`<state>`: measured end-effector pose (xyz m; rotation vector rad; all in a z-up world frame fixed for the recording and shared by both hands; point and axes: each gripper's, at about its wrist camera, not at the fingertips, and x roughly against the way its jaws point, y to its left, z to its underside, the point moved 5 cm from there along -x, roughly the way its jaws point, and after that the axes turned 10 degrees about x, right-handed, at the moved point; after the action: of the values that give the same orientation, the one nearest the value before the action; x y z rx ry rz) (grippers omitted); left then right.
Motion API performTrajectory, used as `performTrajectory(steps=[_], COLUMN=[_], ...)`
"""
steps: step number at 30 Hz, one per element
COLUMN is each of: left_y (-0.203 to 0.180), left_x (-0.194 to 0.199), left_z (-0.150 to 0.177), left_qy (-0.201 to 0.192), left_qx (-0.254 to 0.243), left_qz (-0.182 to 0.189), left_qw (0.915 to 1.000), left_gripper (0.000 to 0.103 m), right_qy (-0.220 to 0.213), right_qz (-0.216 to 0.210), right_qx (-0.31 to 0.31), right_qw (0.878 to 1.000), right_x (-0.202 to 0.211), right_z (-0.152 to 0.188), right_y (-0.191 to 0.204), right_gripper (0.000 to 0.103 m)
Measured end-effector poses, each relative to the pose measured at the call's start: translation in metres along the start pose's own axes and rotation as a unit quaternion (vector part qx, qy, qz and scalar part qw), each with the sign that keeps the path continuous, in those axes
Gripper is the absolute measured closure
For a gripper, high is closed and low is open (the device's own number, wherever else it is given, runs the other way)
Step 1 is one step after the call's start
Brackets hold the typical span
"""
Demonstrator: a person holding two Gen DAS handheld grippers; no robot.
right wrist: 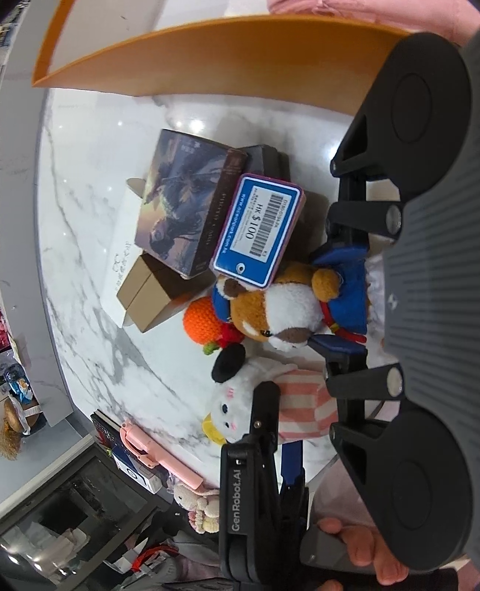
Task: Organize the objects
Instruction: 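Grasp the white dog plush with the left tool while the right grasps the raccoon plush, then lift and carry both plushes toward the orange shoebox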
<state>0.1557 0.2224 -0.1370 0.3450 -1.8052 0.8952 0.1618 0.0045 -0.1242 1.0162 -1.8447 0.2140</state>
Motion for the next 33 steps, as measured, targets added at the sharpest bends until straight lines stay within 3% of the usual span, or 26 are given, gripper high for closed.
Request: performTrajectory(steps=[7, 11, 21, 27, 33], left_y=[-0.006, -0.004, -0.014, -0.037, -0.077], left_x=[-0.001, 0.005, 0.051, 0.102, 0.147], left_z=[0.006, 0.008, 0.028, 0.048, 0.068], left_qy=[-0.015, -0.024, -0.071, -0.107, -0.141], left_qx=[-0.045, -0.043, -0.060, -0.100, -0.154], left_qz=[-0.013, -0.011, 0.048, 0.085, 0.120], left_qw=[0.9988, 0.9987, 0.9945, 0.9856, 0.9705], left_gripper=[0.032, 0.034, 0.034, 0.034, 0.034], right_qy=[-0.001, -0.009, -0.058, -0.085, -0.130], right_qz=[0.005, 0.010, 0.015, 0.000, 0.005], right_qx=[0.006, 0.022, 0.039, 0.037, 0.046], right_qw=[1.000, 1.000, 0.997, 0.996, 0.990], right_x=[-0.001, 0.010, 0.059, 0.092, 0.141], right_z=[-0.001, 0.000, -0.004, -0.003, -0.004], right_y=[0.002, 0.010, 0.025, 0.032, 0.033], right_gripper=[0.066, 0.067, 0.067, 0.067, 0.068])
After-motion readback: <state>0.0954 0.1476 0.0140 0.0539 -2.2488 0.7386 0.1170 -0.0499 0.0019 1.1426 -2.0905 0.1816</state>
